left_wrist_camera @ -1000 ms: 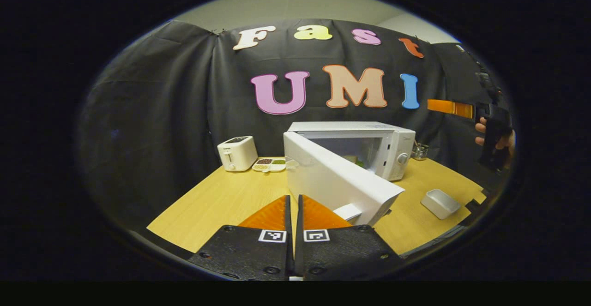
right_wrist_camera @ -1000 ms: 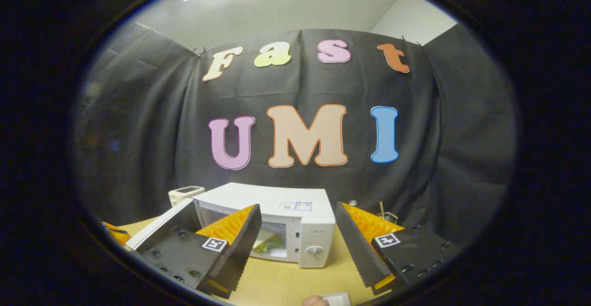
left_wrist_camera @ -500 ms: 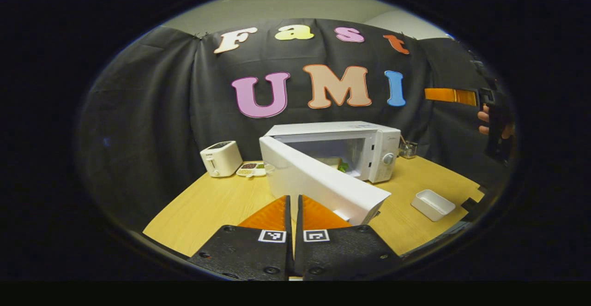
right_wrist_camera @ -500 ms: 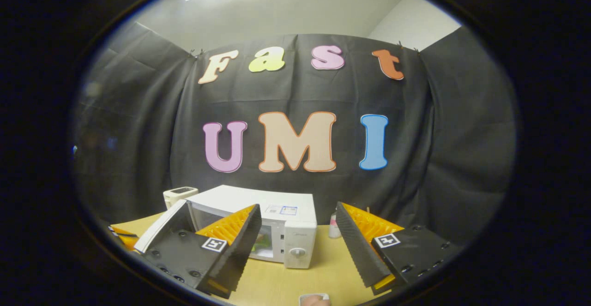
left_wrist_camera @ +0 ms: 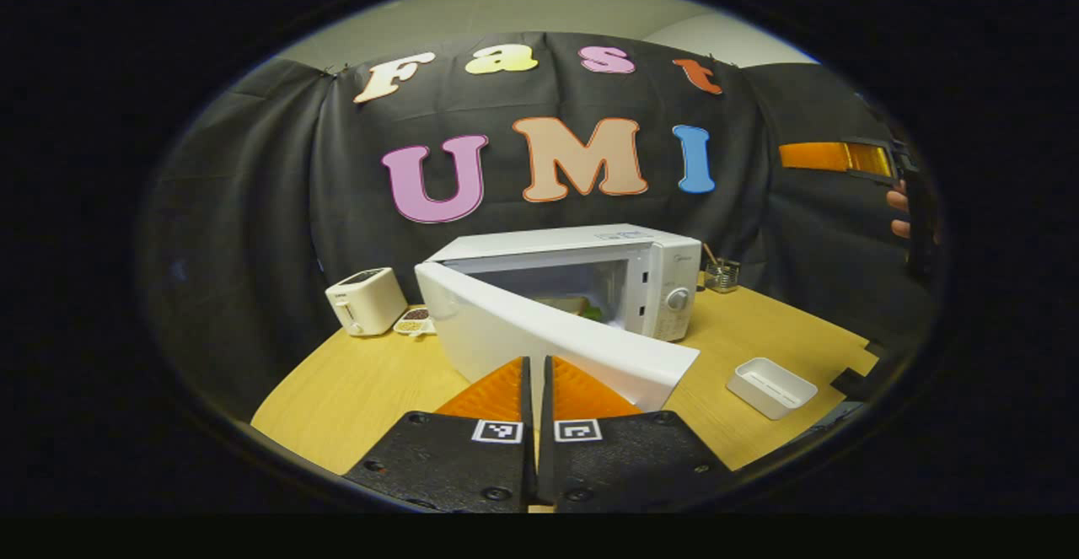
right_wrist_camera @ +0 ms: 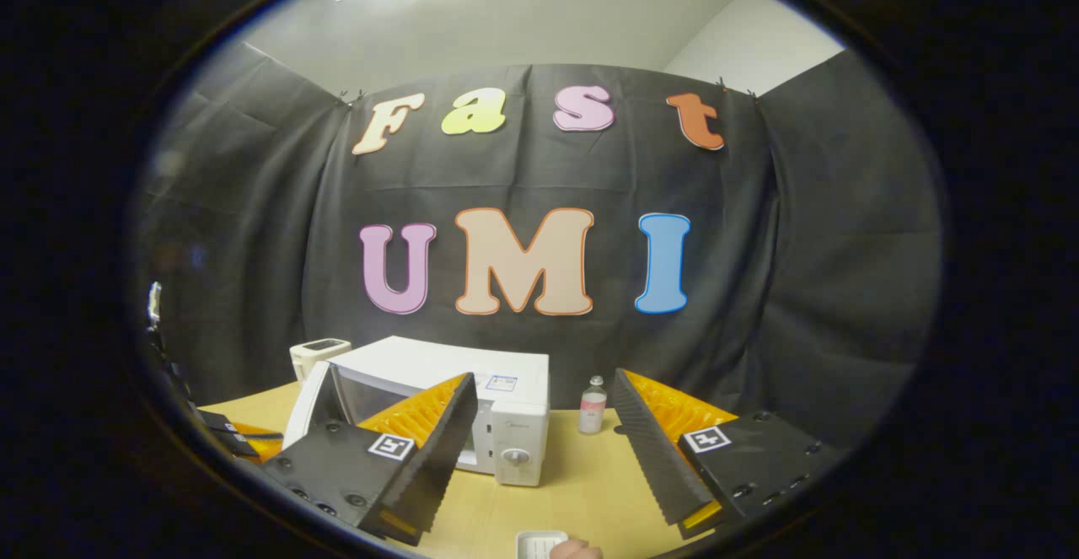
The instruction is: Open the microwave oven with the left hand, put the food in, and close the microwave oven.
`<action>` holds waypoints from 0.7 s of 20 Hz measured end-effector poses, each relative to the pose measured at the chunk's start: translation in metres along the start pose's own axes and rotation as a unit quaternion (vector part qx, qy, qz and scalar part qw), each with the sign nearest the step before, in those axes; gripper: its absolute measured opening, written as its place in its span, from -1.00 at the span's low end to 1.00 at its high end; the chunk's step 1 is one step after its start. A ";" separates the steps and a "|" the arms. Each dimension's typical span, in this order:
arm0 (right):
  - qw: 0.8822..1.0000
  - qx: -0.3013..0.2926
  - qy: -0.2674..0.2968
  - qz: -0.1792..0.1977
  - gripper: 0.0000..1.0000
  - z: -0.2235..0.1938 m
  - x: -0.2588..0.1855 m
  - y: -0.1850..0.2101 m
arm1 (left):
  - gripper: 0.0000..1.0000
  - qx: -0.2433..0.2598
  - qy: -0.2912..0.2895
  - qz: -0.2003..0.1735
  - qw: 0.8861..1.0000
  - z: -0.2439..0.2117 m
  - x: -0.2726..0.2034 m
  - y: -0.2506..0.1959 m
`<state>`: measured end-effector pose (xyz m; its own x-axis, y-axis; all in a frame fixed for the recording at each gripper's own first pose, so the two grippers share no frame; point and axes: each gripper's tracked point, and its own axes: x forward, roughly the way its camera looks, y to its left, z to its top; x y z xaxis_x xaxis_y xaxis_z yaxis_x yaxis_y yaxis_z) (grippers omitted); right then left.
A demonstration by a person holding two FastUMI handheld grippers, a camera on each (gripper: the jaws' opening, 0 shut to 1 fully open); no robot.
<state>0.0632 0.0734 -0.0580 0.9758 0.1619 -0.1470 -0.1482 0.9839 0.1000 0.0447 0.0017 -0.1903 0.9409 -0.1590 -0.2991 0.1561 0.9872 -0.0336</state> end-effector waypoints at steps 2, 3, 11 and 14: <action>1.000 -0.003 0.000 0.003 0.82 0.005 -0.005 -0.005 | -1.00 -0.008 0.003 -0.003 1.000 0.001 0.008 -0.009; 1.000 -0.006 0.000 0.002 0.82 0.007 -0.006 -0.009 | -1.00 -0.013 0.004 -0.006 1.000 0.001 0.012 -0.014; 1.000 -0.013 -0.003 -0.017 0.82 0.022 -0.023 -0.040 | -1.00 -0.012 0.001 -0.029 1.000 0.013 0.048 -0.052; 1.000 -0.016 -0.003 -0.017 0.82 0.023 -0.030 -0.045 | -1.00 -0.009 0.001 -0.035 0.999 0.017 0.063 -0.061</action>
<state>0.0438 0.0227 -0.0354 0.9815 0.1273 -0.1430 -0.1192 0.9908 0.0635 0.0992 -0.0690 -0.1906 0.9276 -0.2276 -0.2964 0.2159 0.9738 -0.0722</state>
